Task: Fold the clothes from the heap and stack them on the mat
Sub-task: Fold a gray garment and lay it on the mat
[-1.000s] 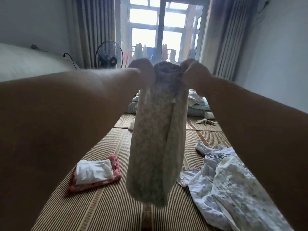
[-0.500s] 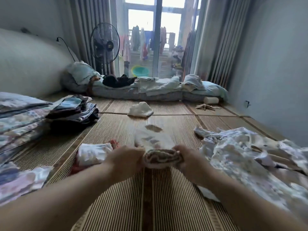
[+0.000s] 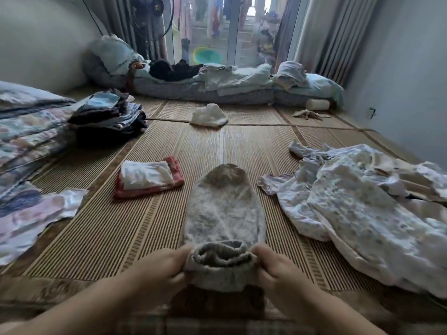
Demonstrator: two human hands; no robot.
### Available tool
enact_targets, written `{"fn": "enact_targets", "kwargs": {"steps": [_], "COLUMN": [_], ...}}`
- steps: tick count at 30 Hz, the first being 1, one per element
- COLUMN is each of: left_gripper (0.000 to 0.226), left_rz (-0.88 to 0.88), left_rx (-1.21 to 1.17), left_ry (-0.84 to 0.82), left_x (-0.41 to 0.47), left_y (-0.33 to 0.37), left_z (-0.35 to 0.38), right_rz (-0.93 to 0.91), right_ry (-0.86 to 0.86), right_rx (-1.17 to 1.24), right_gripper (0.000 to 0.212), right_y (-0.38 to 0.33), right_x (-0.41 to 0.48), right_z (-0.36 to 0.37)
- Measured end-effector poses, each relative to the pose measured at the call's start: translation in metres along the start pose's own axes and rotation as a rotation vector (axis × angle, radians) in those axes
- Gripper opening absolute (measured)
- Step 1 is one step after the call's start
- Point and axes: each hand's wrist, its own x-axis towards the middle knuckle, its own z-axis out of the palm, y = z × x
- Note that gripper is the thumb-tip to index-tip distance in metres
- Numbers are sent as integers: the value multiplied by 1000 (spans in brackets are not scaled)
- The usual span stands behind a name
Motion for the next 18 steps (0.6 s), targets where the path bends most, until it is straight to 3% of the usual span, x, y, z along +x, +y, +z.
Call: {"fn": "enact_targets", "kwargs": {"steps": [3,4,6,9,11,14,16,18], "left_gripper": [20,19,17,51,64,60,70,91], "left_rz": [-101,-123,-244,-446,-356,-51,-70,-96], "left_rx": [-372,-393,-288,4,252,477,505,515], "left_ry": [183,231,244,176,191,-6,-238,-329], "left_x": [33,51,89,123,123,114,103,90], "left_y": [6,3,-6,-21,-28,-49,-66,-81], "left_z": [-10,-15,-27,-28,-18,0,3,2], "right_rz": [80,115,224,381,267,-47,-22,5], "right_ry": [236,295,372,380,385,125,-129,-259], "right_rx": [128,120,93,-93,-249,-428,-481,-613], "right_gripper": [8,9,12,41,50,54,62,91], "right_y": [-8,-9,-6,14,28,50,65,79], "right_x": [43,63,99,124,122,114,105,94], "right_z": [-11,-16,-24,-19,-10,-3,-2,-3]}}
